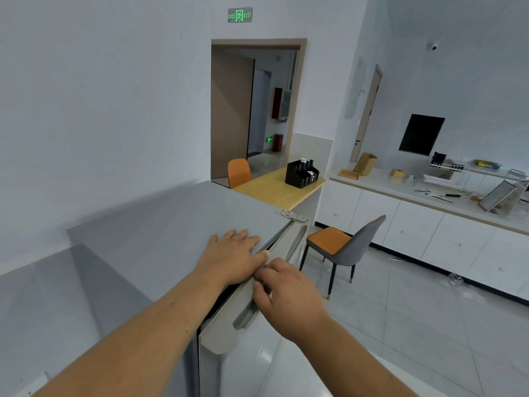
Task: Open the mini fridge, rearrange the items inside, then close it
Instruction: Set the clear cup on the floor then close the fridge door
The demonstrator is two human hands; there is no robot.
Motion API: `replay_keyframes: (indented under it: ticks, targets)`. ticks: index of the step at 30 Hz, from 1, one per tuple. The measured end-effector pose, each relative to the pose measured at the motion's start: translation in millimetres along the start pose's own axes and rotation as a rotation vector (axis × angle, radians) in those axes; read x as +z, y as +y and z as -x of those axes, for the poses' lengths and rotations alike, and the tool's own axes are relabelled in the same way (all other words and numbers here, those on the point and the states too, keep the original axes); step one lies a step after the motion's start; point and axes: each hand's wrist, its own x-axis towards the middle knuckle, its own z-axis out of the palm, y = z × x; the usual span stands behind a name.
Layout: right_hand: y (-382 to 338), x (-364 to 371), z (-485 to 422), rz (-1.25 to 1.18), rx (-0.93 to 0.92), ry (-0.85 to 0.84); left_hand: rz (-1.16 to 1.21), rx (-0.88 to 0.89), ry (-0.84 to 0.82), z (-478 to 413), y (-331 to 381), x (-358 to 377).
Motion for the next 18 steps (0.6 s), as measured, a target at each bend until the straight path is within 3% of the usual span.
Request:
replay_keyframes:
  ticks: [18]
  targets:
    - [-3.4,11.8,1.8,0.068,-0.053,-0.024,0.103,0.019,0.061,0.7,-1.4,-1.8]
